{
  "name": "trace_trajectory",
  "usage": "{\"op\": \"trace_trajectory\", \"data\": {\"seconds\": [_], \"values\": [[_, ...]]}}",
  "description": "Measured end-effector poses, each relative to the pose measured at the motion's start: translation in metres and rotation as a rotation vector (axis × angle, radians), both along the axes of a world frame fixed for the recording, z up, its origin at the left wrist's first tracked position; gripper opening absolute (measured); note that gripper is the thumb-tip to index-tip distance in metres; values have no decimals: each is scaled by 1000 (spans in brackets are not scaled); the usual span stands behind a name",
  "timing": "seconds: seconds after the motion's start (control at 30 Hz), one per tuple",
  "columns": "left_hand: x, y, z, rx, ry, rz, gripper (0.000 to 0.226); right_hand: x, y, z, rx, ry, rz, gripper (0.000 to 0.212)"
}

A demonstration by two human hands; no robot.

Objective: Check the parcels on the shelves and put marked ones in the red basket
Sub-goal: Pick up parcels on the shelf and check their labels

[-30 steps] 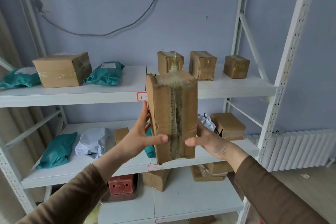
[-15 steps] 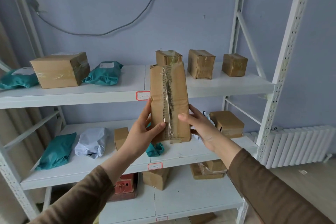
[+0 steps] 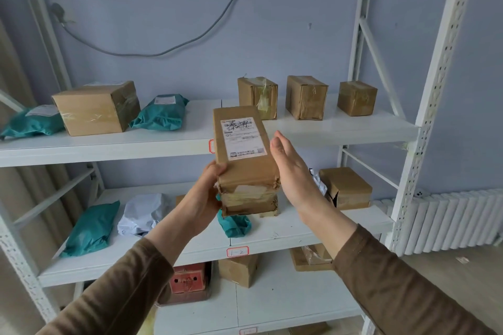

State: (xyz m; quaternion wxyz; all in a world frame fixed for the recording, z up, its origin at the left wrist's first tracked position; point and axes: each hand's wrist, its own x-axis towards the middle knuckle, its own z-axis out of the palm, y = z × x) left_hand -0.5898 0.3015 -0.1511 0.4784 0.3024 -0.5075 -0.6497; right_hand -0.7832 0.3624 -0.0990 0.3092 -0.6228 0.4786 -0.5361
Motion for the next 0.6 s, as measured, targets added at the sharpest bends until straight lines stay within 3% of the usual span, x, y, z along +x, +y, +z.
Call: {"op": "trace_trajectory", "data": {"seconds": [0.13, 0.23, 0.33, 0.43, 0.5, 0.6], "values": [[5, -3, 5, 116, 280, 38, 54, -2, -19, -3, -23, -193, 81, 45], [7, -6, 2, 226, 534, -41, 56, -2, -26, -5, -34, -188, 141, 53], [15, -13, -2, 257, 662, -87, 53, 3, -28, -6, -101, -107, 69, 62], [20, -16, -4, 223, 699, -79, 47, 7, -30, -13, -117, -68, 58, 61], [20, -19, 0, 209, 679, -46, 48, 10, -34, -17, -93, -71, 35, 49], [20, -27, 8, 163, 551, 82, 63, 13, -40, -16, 26, -166, 48, 33]]}}
